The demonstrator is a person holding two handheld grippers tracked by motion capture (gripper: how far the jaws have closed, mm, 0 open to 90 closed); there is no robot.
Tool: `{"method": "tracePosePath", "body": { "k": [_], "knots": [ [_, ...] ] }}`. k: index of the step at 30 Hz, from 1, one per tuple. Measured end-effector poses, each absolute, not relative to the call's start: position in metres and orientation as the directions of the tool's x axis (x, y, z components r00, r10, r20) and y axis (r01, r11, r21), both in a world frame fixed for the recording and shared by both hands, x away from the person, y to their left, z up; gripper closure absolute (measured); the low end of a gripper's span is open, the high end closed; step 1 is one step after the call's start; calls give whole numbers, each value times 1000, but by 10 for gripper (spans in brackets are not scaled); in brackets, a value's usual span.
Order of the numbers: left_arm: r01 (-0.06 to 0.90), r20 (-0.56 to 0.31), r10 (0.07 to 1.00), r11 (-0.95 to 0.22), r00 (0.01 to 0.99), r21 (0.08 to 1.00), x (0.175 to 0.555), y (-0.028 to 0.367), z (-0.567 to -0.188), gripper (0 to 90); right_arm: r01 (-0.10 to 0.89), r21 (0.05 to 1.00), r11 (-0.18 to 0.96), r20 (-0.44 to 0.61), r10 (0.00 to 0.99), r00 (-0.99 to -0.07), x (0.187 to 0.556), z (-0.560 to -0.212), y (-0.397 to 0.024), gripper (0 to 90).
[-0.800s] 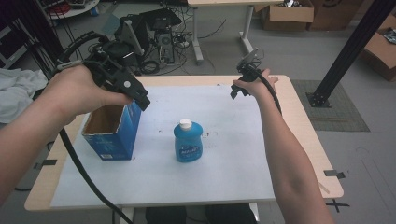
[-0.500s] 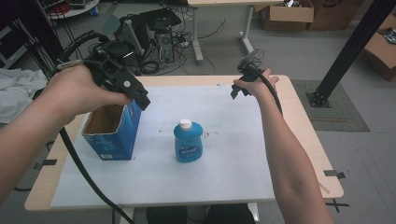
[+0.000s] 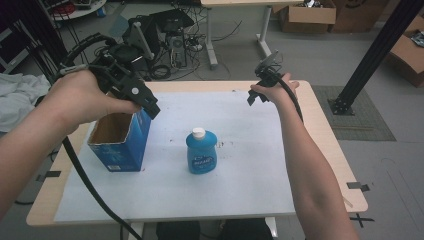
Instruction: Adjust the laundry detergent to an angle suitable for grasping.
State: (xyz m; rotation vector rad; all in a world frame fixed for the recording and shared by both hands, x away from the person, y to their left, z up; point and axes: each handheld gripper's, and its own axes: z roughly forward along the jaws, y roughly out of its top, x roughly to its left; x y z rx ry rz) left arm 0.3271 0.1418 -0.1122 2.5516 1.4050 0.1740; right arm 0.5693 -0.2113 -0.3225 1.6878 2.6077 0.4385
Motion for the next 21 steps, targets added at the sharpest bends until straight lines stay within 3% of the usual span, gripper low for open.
{"method": "tracePosePath", "body": {
  "k": [21],
  "knots": [
    [806, -10, 831, -536, 556, 249, 330, 139, -114, 6, 892, 229, 390, 146, 892, -427, 568, -322, -213, 166]
  ]
}}
